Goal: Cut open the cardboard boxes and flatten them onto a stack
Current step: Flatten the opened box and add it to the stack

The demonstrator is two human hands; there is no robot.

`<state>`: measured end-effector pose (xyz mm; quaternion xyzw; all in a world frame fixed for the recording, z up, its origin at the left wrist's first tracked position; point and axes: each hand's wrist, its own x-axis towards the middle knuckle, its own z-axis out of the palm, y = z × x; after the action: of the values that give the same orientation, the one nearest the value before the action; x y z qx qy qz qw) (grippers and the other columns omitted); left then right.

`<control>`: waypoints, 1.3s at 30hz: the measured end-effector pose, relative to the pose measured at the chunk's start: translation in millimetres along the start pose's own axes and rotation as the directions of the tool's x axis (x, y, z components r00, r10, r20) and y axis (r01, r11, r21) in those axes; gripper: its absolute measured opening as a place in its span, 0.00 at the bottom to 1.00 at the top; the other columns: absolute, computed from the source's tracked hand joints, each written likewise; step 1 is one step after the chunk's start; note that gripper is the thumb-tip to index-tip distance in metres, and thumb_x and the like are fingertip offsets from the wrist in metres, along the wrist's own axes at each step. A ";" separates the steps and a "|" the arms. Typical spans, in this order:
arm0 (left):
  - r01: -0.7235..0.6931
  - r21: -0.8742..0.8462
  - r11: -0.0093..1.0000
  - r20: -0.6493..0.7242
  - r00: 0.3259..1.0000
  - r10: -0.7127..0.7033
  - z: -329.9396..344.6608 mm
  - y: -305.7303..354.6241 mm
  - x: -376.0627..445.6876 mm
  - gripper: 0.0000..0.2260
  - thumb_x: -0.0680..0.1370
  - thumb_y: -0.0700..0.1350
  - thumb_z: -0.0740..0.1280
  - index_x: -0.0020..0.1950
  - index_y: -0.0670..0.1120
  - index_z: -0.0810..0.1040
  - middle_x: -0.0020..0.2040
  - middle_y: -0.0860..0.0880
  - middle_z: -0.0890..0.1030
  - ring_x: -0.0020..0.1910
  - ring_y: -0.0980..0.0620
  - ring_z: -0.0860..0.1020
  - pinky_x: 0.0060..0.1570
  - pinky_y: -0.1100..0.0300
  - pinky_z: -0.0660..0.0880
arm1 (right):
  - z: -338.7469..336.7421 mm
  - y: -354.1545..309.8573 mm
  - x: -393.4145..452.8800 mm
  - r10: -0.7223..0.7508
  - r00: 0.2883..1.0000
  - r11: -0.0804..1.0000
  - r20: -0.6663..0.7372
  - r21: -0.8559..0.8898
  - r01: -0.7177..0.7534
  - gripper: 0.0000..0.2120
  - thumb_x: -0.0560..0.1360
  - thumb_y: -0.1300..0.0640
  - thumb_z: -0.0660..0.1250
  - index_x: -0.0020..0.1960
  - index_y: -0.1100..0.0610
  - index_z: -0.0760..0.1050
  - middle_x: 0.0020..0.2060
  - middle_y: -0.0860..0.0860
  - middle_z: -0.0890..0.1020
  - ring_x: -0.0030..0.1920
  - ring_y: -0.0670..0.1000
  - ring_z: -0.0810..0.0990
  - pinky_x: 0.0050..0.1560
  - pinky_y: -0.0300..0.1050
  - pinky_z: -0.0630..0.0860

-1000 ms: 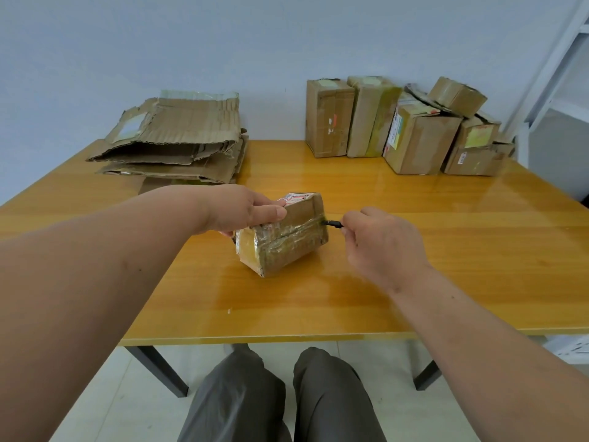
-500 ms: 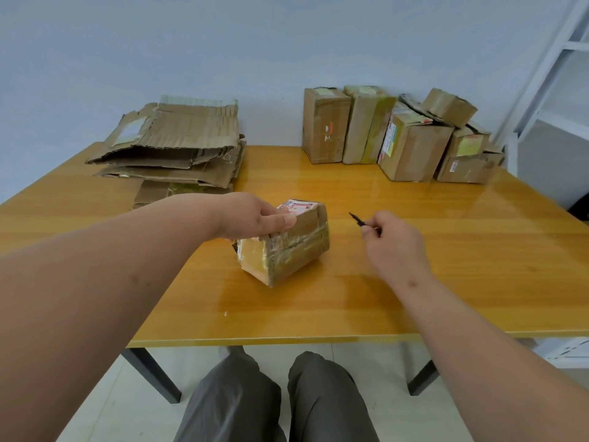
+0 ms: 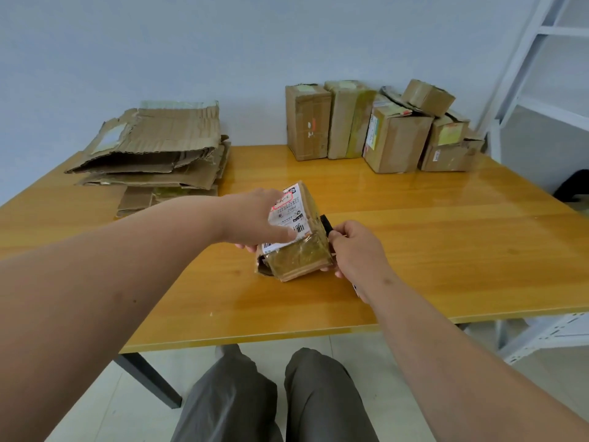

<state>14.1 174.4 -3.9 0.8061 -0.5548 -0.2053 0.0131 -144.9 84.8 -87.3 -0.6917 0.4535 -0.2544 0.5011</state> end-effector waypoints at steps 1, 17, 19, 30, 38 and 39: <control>-0.030 0.101 0.994 -0.018 0.999 0.032 -1.4 0.5 1.8 0.40 0.75 0.67 0.62 0.80 0.60 0.43 0.76 0.47 0.61 0.50 0.50 0.82 0.54 0.52 0.78 | -1.9 -0.8 1.4 -0.009 1.000 0.999 0.009 -0.037 0.009 0.09 0.83 0.57 0.56 0.48 0.56 0.73 0.43 0.55 0.82 0.33 0.51 0.82 0.28 0.43 0.74; -0.052 0.307 0.950 0.111 0.994 0.018 -11.8 -1.6 25.8 0.43 0.71 0.58 0.74 0.75 0.72 0.48 0.80 0.59 0.42 0.78 0.43 0.51 0.73 0.44 0.58 | -17.4 17.4 -17.7 -0.196 0.980 0.959 -0.022 -0.213 0.187 0.07 0.82 0.51 0.56 0.50 0.48 0.72 0.40 0.49 0.80 0.37 0.53 0.82 0.40 0.58 0.80; -0.018 0.328 0.944 0.121 0.992 -0.023 -15.0 -2.3 27.2 0.47 0.70 0.52 0.77 0.75 0.72 0.46 0.80 0.58 0.43 0.78 0.42 0.51 0.73 0.43 0.58 | -14.1 17.4 -19.4 -0.208 0.978 0.951 0.000 -0.235 0.202 0.07 0.83 0.51 0.56 0.51 0.49 0.72 0.39 0.49 0.81 0.36 0.53 0.82 0.40 0.58 0.80; 0.065 0.199 0.978 0.032 0.997 -0.073 4.0 2.1 34.3 0.35 0.77 0.66 0.59 0.79 0.63 0.46 0.80 0.51 0.51 0.42 0.51 0.83 0.46 0.55 0.82 | -7.6 17.9 -21.9 -0.279 0.960 0.913 -0.011 -0.313 0.262 0.09 0.83 0.53 0.56 0.48 0.52 0.72 0.34 0.49 0.78 0.33 0.49 0.76 0.30 0.44 0.68; 0.060 0.366 0.929 0.002 0.998 -0.065 6.4 5.9 37.8 0.31 0.79 0.66 0.53 0.79 0.62 0.45 0.81 0.46 0.52 0.74 0.41 0.64 0.70 0.49 0.64 | -3.5 19.0 -20.8 -0.293 0.955 0.921 -0.044 -0.282 0.269 0.08 0.82 0.53 0.57 0.48 0.53 0.72 0.35 0.50 0.77 0.34 0.52 0.76 0.31 0.46 0.70; 0.061 0.366 0.929 0.000 0.998 -0.066 7.0 5.4 37.9 0.31 0.79 0.66 0.53 0.79 0.62 0.45 0.81 0.46 0.52 0.74 0.40 0.64 0.70 0.49 0.63 | -2.5 18.6 -20.3 -0.295 0.955 0.919 -0.041 -0.285 0.272 0.08 0.82 0.54 0.57 0.48 0.53 0.72 0.35 0.50 0.77 0.35 0.52 0.76 0.31 0.46 0.69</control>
<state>18.2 139.7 -21.0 0.8107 -0.5570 -0.1038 -0.1475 -163.1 100.0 -101.5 -0.8020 0.3999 -0.2872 0.3382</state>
